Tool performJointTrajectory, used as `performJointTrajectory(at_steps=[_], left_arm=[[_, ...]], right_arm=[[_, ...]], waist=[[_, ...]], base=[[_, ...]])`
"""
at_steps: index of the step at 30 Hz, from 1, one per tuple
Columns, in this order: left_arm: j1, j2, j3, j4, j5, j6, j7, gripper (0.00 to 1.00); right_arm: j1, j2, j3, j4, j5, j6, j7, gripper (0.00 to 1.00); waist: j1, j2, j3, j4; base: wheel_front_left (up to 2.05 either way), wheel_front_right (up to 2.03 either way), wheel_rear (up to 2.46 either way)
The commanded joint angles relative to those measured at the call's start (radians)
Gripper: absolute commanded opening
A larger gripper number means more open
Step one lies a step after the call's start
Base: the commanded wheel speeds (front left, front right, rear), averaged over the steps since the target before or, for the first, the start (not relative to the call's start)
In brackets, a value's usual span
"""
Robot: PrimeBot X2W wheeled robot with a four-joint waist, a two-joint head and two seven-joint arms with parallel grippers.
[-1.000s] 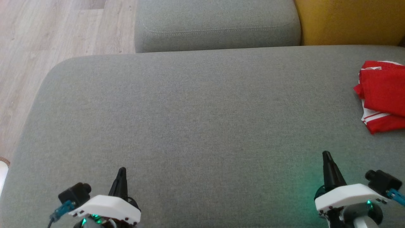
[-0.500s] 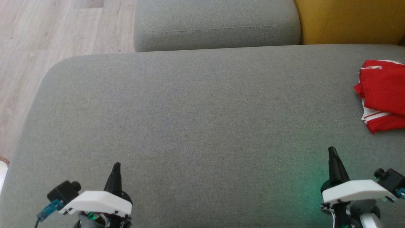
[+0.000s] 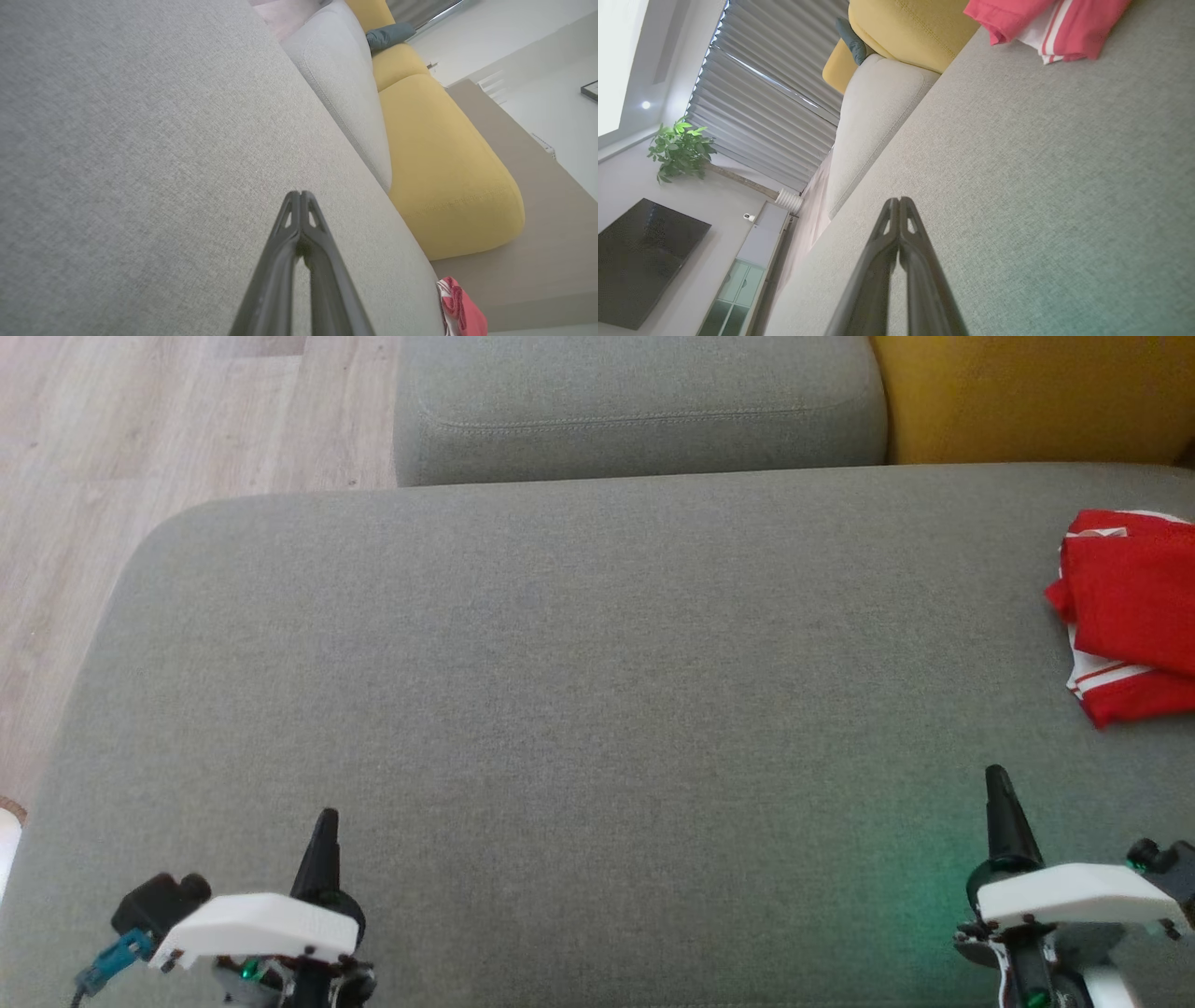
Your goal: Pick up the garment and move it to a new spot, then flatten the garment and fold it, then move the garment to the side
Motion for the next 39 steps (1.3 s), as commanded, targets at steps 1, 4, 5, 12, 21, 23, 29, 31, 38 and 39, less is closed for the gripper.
performJointTrajectory(at_steps=[1, 4, 5, 12, 21, 23, 29, 31, 38, 39], left_arm=[[-0.062, 0.013, 0.029, -0.039, -0.028, -0.011, 0.010, 0.00], [-0.064, 0.013, 0.038, -0.041, -0.060, -0.016, 0.018, 0.00], [-0.065, 0.013, 0.041, -0.041, -0.071, -0.018, 0.021, 0.00], [-0.072, 0.013, 0.063, -0.046, -0.145, -0.032, 0.041, 0.00], [-0.080, 0.014, 0.088, -0.051, -0.230, -0.048, 0.064, 0.00], [-0.081, 0.014, 0.095, -0.052, -0.251, -0.052, 0.070, 0.00], [-0.089, 0.013, 0.120, -0.057, -0.336, -0.067, 0.093, 0.00], [-0.091, 0.013, 0.127, -0.058, -0.357, -0.071, 0.099, 0.00], [-0.098, 0.013, 0.150, -0.062, -0.431, -0.085, 0.120, 0.00], [-0.099, 0.013, 0.153, -0.063, -0.442, -0.087, 0.123, 0.00]], right_arm=[[-0.058, -0.004, 0.003, -0.039, 0.033, 0.004, 0.007, 0.00], [-0.060, -0.004, -0.001, -0.041, 0.067, 0.004, 0.013, 0.00], [-0.061, -0.004, -0.002, -0.042, 0.078, 0.004, 0.015, 0.00], [-0.066, -0.004, -0.012, -0.047, 0.158, 0.004, 0.029, 0.00], [-0.071, -0.004, -0.023, -0.052, 0.250, 0.005, 0.045, 0.00], [-0.072, -0.004, -0.025, -0.054, 0.273, 0.005, 0.049, 0.00], [-0.078, -0.004, -0.036, -0.060, 0.365, 0.005, 0.064, 0.00], [-0.079, -0.004, -0.039, -0.061, 0.388, 0.005, 0.068, 0.00], [-0.084, -0.004, -0.049, -0.066, 0.468, 0.006, 0.082, 0.00], [-0.084, -0.004, -0.050, -0.067, 0.479, 0.006, 0.084, 0.00]], waist=[[0.0000, 0.0000, 0.000, 0.000], [0.0000, 0.0000, 0.001, 0.000], [0.0000, 0.0000, 0.002, 0.000], [0.0000, 0.0000, 0.004, -0.001], [0.0000, 0.0000, 0.006, -0.002], [0.0000, 0.0000, 0.007, -0.002], [0.0000, 0.0000, 0.009, -0.002], [0.0000, 0.0000, 0.009, -0.002], [0.0000, 0.0000, 0.011, -0.003], [0.0000, 0.0000, 0.012, -0.003]], base=[[0.00, 0.00, 0.00], [0.00, 0.00, 0.00], [0.00, 0.00, 0.00], [0.00, 0.00, 0.00], [0.00, 0.00, 0.00], [0.00, 0.00, 0.00], [0.00, 0.00, 0.00], [0.00, 0.00, 0.00], [0.00, 0.00, 0.00], [0.00, 0.00, 0.00]])
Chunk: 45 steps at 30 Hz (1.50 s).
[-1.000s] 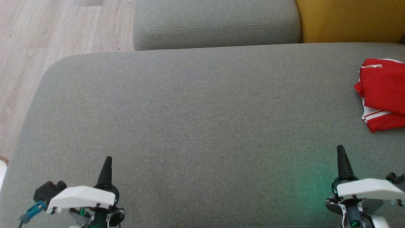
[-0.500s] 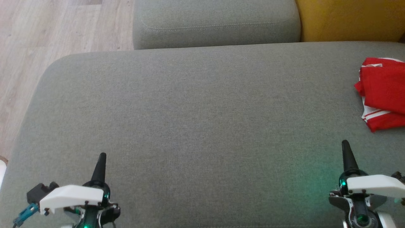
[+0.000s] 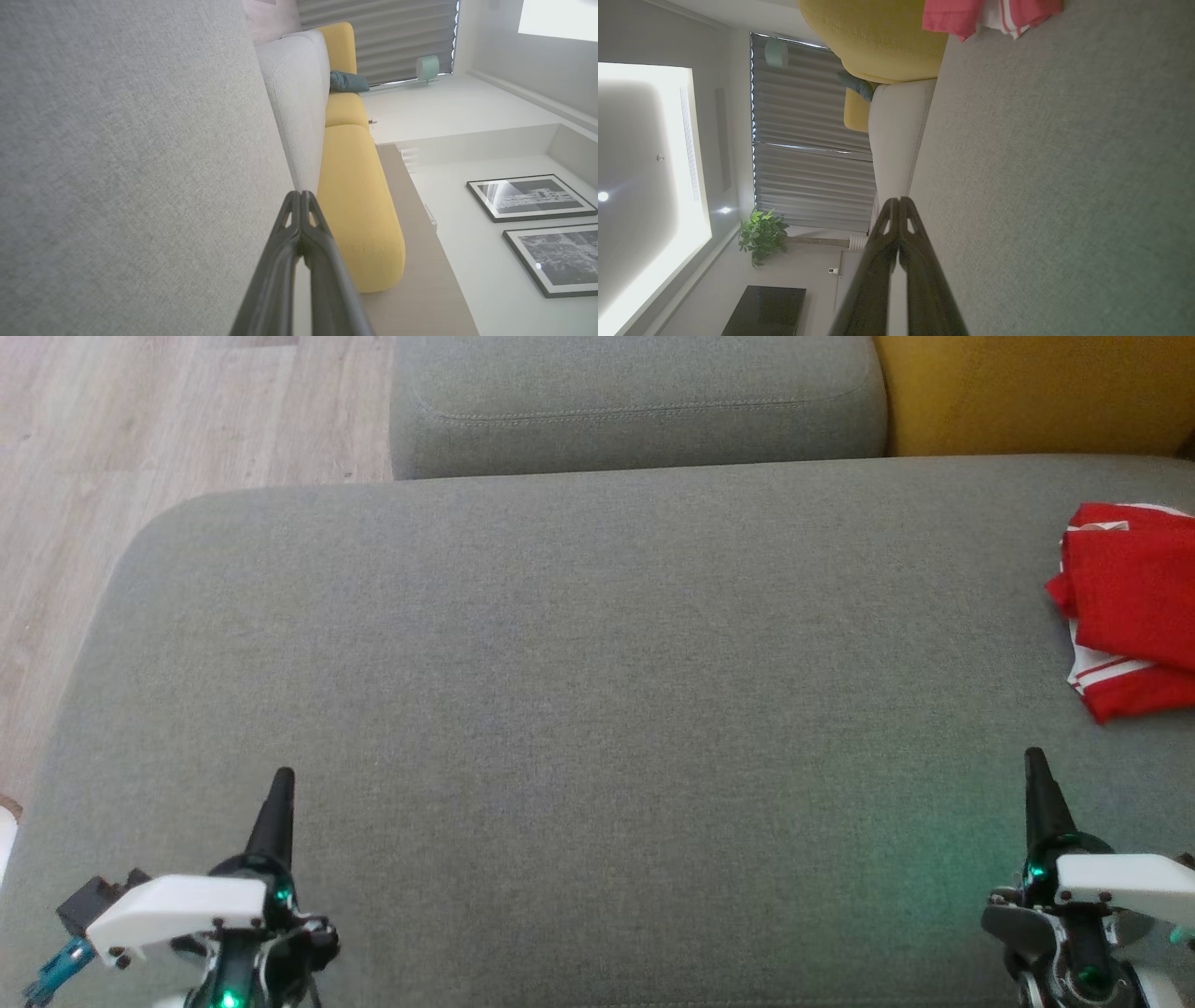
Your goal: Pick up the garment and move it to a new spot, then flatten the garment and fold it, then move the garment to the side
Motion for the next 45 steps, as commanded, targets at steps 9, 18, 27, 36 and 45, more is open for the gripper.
performJointTrajectory(at_steps=[9, 18, 27, 36, 45], left_arm=[[-0.069, 0.013, 0.071, -0.043, -0.116, -0.025, 0.035, 0.00], [-0.077, 0.012, 0.099, -0.048, -0.203, -0.041, 0.059, 0.00], [-0.077, 0.010, 0.101, -0.048, -0.201, -0.041, 0.061, 0.00], [-0.077, 0.009, 0.104, -0.048, -0.199, -0.041, 0.063, 0.00], [-0.077, 0.007, 0.106, -0.048, -0.198, -0.041, 0.065, 0.00]], right_arm=[[-0.066, -0.005, 0.001, -0.048, 0.126, 0.006, 0.026, 0.00], [-0.072, -0.005, -0.010, -0.054, 0.222, 0.007, 0.042, 0.00], [-0.072, -0.005, -0.010, -0.054, 0.222, 0.007, 0.042, 0.00], [-0.072, -0.005, -0.010, -0.054, 0.222, 0.007, 0.042, 0.00], [-0.072, -0.005, -0.010, -0.054, 0.222, 0.007, 0.042, 0.00]], waist=[[0.0000, 0.0000, 0.003, -0.001], [0.0000, 0.0000, 0.005, -0.001], [0.0000, 0.0000, 0.005, -0.001], [0.0000, 0.0000, 0.005, -0.001], [0.0000, 0.0000, 0.005, -0.001]], base=[[0.00, 0.00, 0.00], [0.00, 0.00, 0.00], [0.00, 0.00, 0.00], [0.00, 0.00, 0.00], [0.00, 0.00, 0.00]])
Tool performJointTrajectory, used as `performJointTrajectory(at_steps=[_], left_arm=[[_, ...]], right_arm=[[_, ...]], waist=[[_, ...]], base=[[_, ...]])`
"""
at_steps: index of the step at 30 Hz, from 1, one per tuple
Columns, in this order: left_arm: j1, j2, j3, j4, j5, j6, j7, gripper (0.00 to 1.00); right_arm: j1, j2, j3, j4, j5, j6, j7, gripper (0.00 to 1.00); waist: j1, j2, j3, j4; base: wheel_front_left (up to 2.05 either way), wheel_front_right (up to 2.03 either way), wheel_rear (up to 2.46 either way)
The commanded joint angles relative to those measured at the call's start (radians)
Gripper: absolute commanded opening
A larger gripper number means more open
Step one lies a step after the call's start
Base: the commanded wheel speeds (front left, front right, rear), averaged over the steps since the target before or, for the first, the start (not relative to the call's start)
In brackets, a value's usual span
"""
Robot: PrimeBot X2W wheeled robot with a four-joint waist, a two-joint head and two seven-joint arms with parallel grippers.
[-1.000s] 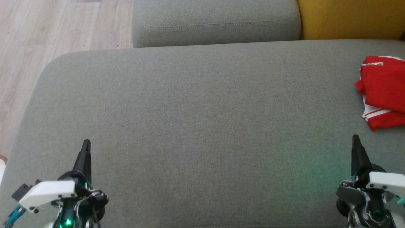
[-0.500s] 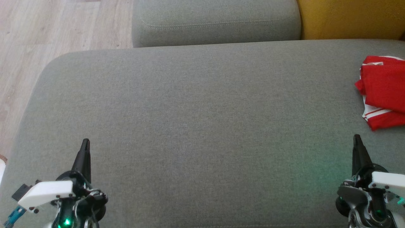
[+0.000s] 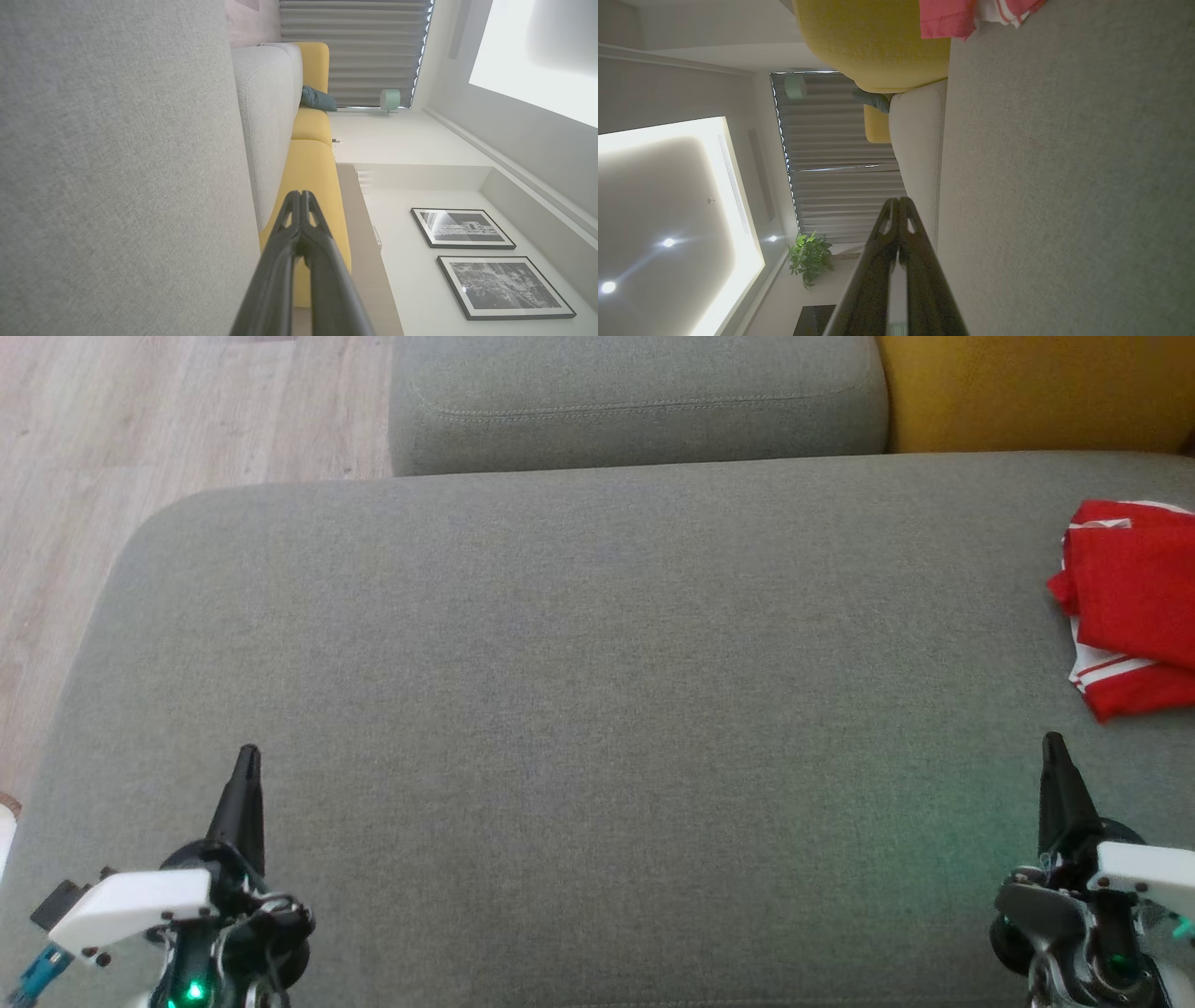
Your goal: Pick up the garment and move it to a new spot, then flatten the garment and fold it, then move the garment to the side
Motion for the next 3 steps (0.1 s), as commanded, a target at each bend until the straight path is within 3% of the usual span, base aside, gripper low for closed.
performJointTrajectory(at_steps=[1, 3], left_arm=[[-0.056, 0.009, 0.038, -0.036, 0.001, -0.007, 0.006, 0.00], [-0.056, 0.009, 0.038, -0.036, 0.001, -0.007, 0.006, 0.00]], right_arm=[[-0.054, -0.005, 0.020, -0.038, 0.007, 0.007, 0.007, 0.00], [-0.054, -0.005, 0.020, -0.038, 0.007, 0.007, 0.007, 0.00]], waist=[[0.0000, 0.0000, 0.000, 0.000], [0.0000, 0.0000, 0.000, 0.000]], base=[[0.00, 0.00, 0.00], [0.00, 0.00, 0.00]])
